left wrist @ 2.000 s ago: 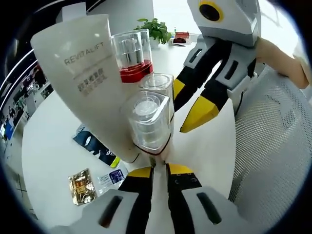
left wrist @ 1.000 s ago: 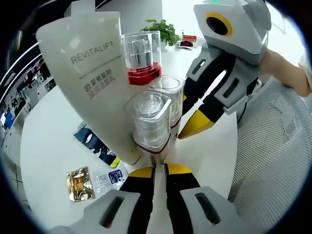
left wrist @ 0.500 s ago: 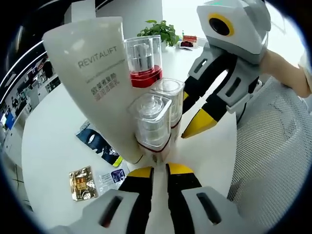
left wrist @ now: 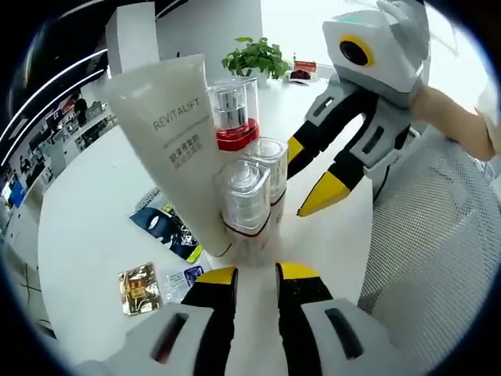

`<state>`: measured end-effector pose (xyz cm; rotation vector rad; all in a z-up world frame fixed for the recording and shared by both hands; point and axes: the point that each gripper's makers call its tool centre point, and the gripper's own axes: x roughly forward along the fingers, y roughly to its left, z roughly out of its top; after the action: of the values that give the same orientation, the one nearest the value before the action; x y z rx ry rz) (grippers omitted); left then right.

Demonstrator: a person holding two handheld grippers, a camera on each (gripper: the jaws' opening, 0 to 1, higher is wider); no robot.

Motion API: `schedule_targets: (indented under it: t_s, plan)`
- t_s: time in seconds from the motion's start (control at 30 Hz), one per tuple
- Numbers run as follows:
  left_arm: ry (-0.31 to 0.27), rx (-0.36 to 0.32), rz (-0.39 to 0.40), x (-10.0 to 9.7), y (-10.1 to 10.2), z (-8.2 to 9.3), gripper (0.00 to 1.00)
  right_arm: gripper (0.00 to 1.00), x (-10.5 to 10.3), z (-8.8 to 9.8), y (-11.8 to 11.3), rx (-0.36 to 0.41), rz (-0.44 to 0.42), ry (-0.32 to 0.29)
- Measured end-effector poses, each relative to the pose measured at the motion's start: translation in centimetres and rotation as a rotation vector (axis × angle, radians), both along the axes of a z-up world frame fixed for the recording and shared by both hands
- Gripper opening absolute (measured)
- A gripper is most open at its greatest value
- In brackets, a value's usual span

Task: Arrange the skincare products in the storage area until every visible bottle or jar stands upright without overlapping.

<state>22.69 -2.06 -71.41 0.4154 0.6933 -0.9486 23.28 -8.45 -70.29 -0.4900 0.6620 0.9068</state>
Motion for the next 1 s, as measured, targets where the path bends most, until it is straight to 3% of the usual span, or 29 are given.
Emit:
schedule_targets:
  t_s: [0.37, 1.0]
  plan:
    - [-0.01, -0.01, 0.046, -0.7, 2.0, 1.8, 0.26, 0.37, -0.6, 0.9, -0.4, 0.0, -0.019, -0.021]
    - [-0.052, -0.031, 0.123, -1.7, 6.1, 5.2, 0.47, 0.6, -1.1, 5.5, 0.4, 0.033, -0.026, -0.116]
